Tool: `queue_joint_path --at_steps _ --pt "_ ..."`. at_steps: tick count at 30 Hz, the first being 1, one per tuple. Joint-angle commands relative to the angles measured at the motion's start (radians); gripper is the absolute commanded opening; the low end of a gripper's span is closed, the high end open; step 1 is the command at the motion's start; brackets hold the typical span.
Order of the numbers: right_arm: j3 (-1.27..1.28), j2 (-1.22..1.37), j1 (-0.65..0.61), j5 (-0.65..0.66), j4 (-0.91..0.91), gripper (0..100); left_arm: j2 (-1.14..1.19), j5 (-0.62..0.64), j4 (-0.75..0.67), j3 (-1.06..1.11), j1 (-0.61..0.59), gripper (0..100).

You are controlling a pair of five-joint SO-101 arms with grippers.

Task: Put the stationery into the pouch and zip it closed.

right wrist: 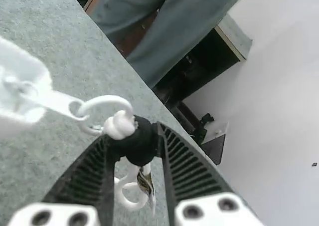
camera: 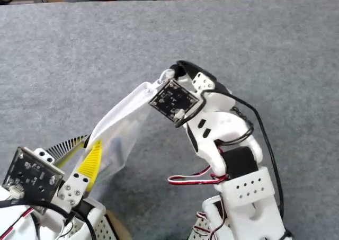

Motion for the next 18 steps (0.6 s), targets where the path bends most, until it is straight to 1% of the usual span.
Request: queue_joint_path --at_steps 1,3,5,7,9,11,14,16,18 --pt "-0.002 0.004 0.071 -0.002 0.009 1.4 -0.003 0.012 -0.005 -0.036 0.002 3" --pt "-0.025 0.004 0.005 -0.035 0.052 1.5 -0.002 0.012 -0.023 0.028 -0.002 3" --pt "-0.056 0.005 -0.051 -0.121 0.1 1.5 -0.002 0.012 -0.081 0.12 -0.005 3" --pt "-0.084 0.005 -0.071 -0.204 0.133 2.5 -0.002 0.012 -0.137 0.208 -0.031 5" --pt "-0.111 0.005 -0.068 -0.265 0.163 8.0 0.002 0.012 -0.199 0.298 -0.076 12" --pt "-0.137 0.004 -0.052 -0.296 0.198 15.3 0.018 0.012 -0.261 0.378 -0.122 20" --pt "-0.168 0.004 -0.046 -0.298 0.242 24.2 0.084 0.012 -0.344 0.44 -0.16 30" --pt "-0.194 0.002 -0.048 -0.301 0.27 28.5 0.147 0.014 -0.388 0.435 -0.174 31" --pt "-0.236 0.002 -0.049 -0.301 0.282 31.2 0.222 0.044 -0.448 0.398 -0.197 32"
